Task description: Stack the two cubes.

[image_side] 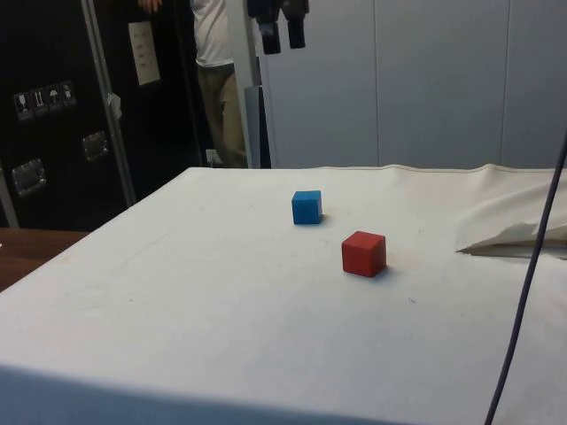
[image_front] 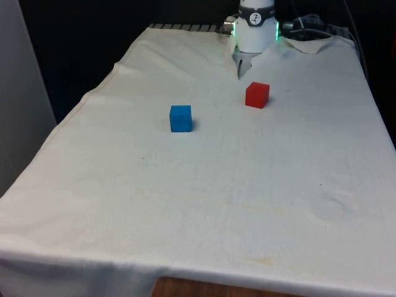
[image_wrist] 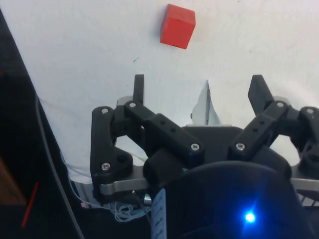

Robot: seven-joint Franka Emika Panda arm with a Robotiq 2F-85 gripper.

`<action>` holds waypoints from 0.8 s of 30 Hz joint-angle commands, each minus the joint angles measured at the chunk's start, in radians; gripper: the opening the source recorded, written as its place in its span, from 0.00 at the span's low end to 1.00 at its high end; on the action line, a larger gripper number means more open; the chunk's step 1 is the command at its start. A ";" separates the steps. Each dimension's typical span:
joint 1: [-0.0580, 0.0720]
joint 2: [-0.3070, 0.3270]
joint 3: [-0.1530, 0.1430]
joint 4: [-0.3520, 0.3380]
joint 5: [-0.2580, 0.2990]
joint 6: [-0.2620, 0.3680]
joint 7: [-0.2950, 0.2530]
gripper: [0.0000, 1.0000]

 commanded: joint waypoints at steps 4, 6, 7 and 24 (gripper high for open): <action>-0.001 -0.003 0.000 -0.009 -0.001 0.004 0.015 1.00; -0.003 -0.015 0.003 -0.025 -0.011 0.019 0.037 1.00; -0.003 -0.021 0.004 -0.032 -0.014 0.021 0.047 1.00; -0.003 -0.102 0.034 -0.126 -0.048 0.060 0.116 1.00</action>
